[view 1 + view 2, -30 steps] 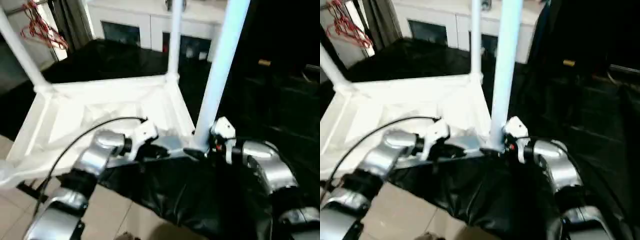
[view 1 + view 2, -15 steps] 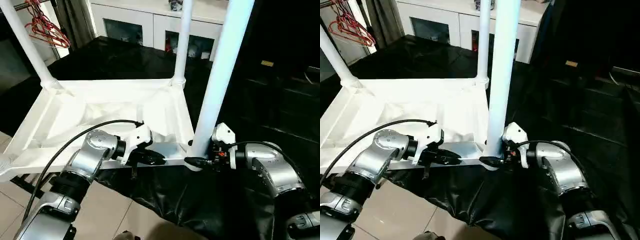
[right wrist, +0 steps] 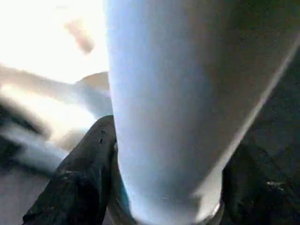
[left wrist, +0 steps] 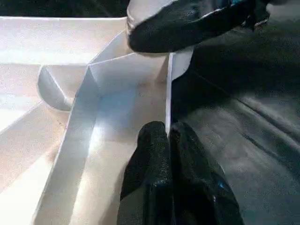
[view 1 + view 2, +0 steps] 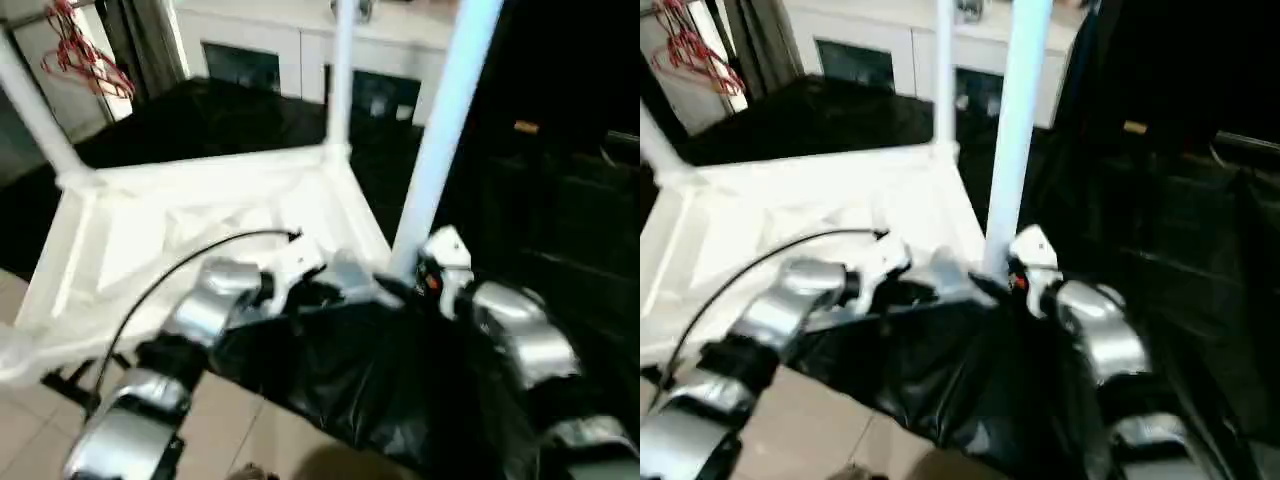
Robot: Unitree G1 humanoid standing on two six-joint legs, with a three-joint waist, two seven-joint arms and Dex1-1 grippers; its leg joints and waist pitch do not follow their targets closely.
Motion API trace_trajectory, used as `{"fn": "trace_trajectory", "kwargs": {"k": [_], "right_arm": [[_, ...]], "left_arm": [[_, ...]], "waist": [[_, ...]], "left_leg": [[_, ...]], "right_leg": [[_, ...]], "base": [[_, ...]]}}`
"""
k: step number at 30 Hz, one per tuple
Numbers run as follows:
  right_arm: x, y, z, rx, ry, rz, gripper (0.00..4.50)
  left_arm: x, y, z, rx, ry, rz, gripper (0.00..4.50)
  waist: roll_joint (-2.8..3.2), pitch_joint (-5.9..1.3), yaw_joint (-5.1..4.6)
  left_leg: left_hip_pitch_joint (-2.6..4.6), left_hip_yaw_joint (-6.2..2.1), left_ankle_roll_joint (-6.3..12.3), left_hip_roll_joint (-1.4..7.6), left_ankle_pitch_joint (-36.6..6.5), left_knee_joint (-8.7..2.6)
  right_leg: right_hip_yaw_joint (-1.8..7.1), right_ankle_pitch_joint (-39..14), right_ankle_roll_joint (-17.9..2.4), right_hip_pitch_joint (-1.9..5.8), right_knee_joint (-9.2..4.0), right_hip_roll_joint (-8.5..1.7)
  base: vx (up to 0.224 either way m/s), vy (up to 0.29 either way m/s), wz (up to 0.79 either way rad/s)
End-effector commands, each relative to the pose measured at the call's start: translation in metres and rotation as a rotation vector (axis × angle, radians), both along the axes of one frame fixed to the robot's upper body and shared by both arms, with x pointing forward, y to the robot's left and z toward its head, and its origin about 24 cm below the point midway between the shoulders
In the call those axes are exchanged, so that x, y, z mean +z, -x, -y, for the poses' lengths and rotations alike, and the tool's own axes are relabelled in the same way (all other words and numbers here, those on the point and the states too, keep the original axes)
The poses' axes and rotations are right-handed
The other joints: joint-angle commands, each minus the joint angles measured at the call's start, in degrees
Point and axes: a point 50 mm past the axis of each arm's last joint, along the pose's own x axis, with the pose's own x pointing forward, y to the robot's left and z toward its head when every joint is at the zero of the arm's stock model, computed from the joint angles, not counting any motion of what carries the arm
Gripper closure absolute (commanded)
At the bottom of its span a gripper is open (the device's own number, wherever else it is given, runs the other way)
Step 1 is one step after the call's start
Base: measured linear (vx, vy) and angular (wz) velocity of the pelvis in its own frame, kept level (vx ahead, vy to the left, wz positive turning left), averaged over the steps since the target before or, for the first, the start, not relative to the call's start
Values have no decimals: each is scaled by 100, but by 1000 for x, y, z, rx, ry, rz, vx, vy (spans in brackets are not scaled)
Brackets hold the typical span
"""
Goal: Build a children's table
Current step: Rotate leg to tighten
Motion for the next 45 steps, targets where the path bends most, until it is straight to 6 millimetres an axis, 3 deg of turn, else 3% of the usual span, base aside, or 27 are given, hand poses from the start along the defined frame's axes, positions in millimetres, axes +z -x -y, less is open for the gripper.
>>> {"fn": "trace_trajectory", "kwargs": {"k": [1,2,3,4,8,10,14,19,24,29,45], "right_arm": [[-20,7,-16,8,60,-74,184],[-21,3,-21,-66,46,-71,184],[-21,0,-25,-116,39,-67,184],[-21,-2,-29,-132,21,-70,149],[-18,-6,-35,-131,29,-47,106],[-17,-7,-34,-130,42,-30,80],[-11,-8,-30,-71,44,6,80],[-5,-2,-22,76,37,38,80],[6,17,-3,391,42,20,80],[11,30,9,547,50,-32,80],[15,39,10,655,61,-67,182]], "left_arm": [[22,-7,25,21,105,87,450],[23,-9,33,43,109,92,450],[23,-9,40,58,116,93,450],[24,-9,44,59,121,91,450],[23,-7,48,20,130,85,450],[23,-6,46,11,129,83,450],[21,-3,39,-36,127,72,450],[18,3,29,-105,123,55,450],[15,13,8,-222,82,32,450],[15,19,-6,-282,60,8,450],[15,26,-22,-315,38,-14,450]], "waist": [[-79,-358,-15],[-88,-376,-10],[-57,-379,-30],[-67,-389,-22],[-75,-396,-5],[-64,-383,-5],[-93,-384,-9],[-104,-381,-1],[-91,-360,29],[-89,-355,56],[-110,-359,85]], "left_leg": [[130,-186,73,355,-1221,-460],[137,-182,124,353,-1139,-446],[129,-172,154,348,-1013,-441],[125,-174,160,338,-949,-434],[102,-168,323,341,-809,-417],[111,-169,338,347,-876,-425],[106,-178,329,356,-959,-433],[82,-167,505,357,-841,-407],[83,-161,590,388,-1002,-414],[104,-166,451,402,-1177,-430],[105,-166,389,400,-1049,-427]], "right_leg": [[285,-1275,-1212,230,-463,-425],[283,-1085,-1236,239,-440,-417],[291,-855,-1295,222,-420,-407],[279,-766,-1324,244,-410,-407],[274,-470,-1387,272,-381,-419],[269,-583,-1380,264,-399,-419],[270,-742,-1350,280,-403,-435],[271,-567,-1410,296,-385,-438],[257,-767,-1362,283,-399,-400],[269,-1071,-1378,262,-418,-412],[269,-932,-1426,248,-391,-420]], "base": [[0,0,0],[0,0,0],[0,0,0],[0,0,0],[0,0,0],[0,0,0],[0,0,0],[0,0,0],[0,0,0],[0,0,0],[0,0,0]]}}
